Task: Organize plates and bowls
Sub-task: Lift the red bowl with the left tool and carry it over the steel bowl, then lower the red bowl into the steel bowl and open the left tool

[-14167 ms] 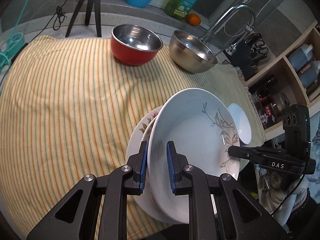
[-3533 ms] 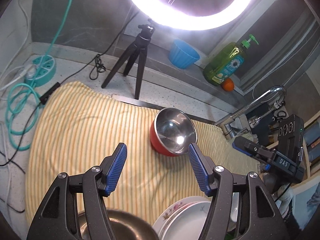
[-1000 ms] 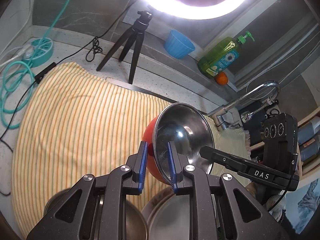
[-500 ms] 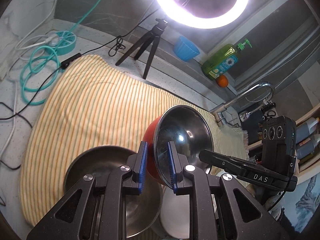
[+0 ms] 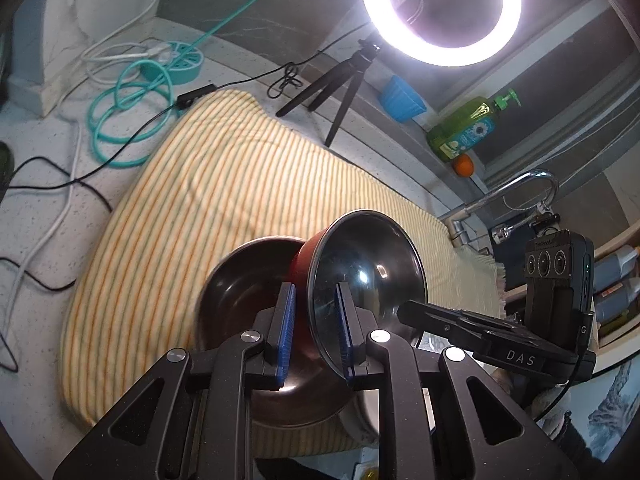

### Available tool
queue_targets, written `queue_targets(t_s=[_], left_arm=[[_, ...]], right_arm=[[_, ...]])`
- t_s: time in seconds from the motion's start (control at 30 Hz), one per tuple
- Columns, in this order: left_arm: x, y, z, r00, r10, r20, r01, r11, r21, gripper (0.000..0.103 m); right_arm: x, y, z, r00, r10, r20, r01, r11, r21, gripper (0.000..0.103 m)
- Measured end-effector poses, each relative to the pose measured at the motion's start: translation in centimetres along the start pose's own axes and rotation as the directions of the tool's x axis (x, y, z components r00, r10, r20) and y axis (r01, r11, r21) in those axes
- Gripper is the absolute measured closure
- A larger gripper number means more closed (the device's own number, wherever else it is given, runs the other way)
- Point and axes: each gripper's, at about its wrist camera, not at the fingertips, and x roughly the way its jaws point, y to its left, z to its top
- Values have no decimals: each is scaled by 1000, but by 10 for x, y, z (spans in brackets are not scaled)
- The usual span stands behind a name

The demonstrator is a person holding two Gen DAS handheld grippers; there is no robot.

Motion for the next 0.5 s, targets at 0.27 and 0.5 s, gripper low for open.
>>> queue_targets(t_s=[0.27,0.5], left_arm=[[-1,20,-11,1000,23,-18,-24,999,-26,85],[2,28,-18,999,30,-39,-32,999,-35,85]], right_arm=[[20,14,-6,999,-14,-36,13,999,-31,84],[37,15,-12,996,-44,-76,41,998,-38,84]])
